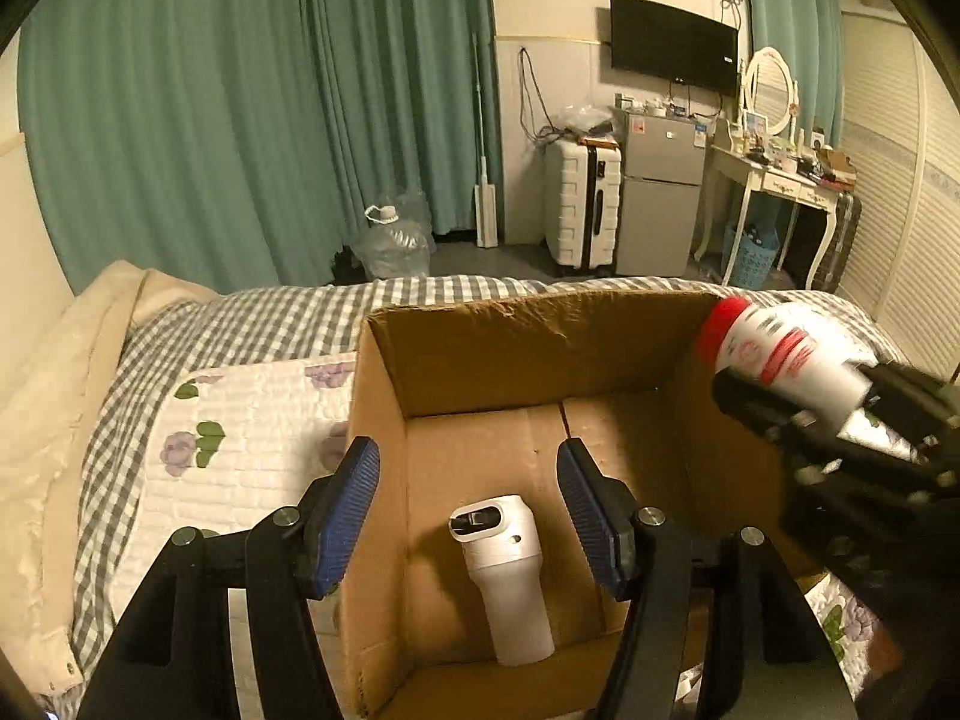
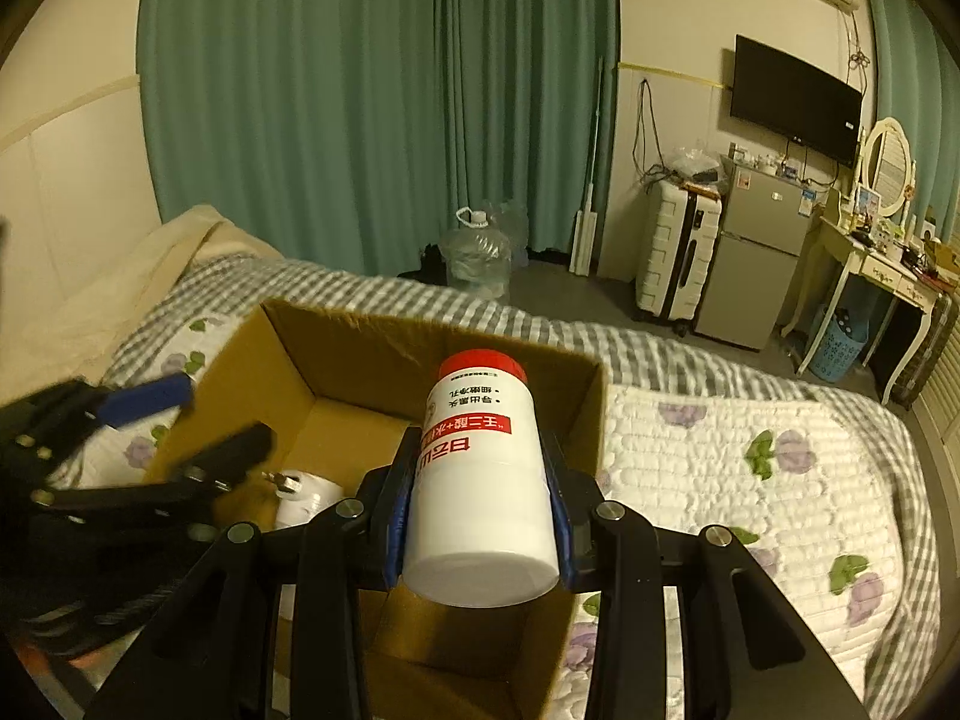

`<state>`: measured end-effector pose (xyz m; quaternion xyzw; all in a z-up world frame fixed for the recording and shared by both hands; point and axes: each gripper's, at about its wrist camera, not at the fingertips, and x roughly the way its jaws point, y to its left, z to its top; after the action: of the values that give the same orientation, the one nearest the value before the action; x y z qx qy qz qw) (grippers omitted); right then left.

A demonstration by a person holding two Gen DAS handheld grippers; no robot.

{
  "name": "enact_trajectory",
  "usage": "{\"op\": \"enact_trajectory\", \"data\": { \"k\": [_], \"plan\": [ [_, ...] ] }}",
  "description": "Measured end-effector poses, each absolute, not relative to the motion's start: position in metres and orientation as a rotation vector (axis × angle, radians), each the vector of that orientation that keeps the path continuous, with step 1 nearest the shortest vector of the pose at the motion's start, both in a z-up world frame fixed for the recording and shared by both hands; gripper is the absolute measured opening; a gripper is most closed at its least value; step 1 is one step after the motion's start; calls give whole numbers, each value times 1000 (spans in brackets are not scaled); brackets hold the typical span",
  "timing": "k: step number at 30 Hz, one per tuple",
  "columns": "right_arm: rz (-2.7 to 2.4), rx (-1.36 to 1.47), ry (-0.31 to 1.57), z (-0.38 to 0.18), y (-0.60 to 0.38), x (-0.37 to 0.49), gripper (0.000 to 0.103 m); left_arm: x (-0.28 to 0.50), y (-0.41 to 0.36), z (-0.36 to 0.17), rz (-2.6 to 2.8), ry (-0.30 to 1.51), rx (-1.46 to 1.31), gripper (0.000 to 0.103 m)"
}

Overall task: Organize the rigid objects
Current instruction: 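Open the left tool to drop the white device while the right tool drops the bottle into the box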

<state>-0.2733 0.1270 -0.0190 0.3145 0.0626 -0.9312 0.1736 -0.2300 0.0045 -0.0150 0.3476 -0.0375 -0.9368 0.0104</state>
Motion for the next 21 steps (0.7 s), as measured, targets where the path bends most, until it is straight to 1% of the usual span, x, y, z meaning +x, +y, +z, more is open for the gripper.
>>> {"op": "enact_trajectory", "data": {
  "k": [4, 7, 8, 9, 10, 11, 14, 15, 17, 19, 21],
  "plan": [
    [-2645, 900, 210, -38, 121, -279, 36, -220, 5, -7, -2926, -119, 1042, 64],
    [-2652, 899, 192, -44, 122, -281, 36, -211, 3, 2, -2925, -126, 1009, 64],
    [-2662, 885, 192, -40, 123, -278, 43, -207, 3, 6, -2923, -129, 999, 64],
    [-2668, 869, 190, -35, 125, -275, 55, -203, 3, 10, -2923, -130, 991, 64],
    [-2672, 847, 182, -27, 127, -270, 60, -197, 3, 17, -2922, -129, 986, 64],
    [-2680, 817, 173, -16, 131, -263, 62, -193, 3, 22, -2923, -126, 979, 64],
    [-2696, 765, 171, 17, 142, -242, 63, -172, 4, 43, -2934, -115, 933, 64],
    [-2688, 760, 172, 27, 146, -234, 66, -165, 5, 50, -2937, -113, 920, 64],
    [-2691, 742, 184, 49, 155, -214, 67, -149, 6, 63, -2946, -110, 896, 65],
    [-2701, 721, 204, 65, 162, -195, 69, -131, 9, 75, -2956, -112, 867, 68],
    [-2701, 707, 218, 80, 171, -174, 74, -115, 12, 84, -2972, -117, 851, 68]
  ]
}}
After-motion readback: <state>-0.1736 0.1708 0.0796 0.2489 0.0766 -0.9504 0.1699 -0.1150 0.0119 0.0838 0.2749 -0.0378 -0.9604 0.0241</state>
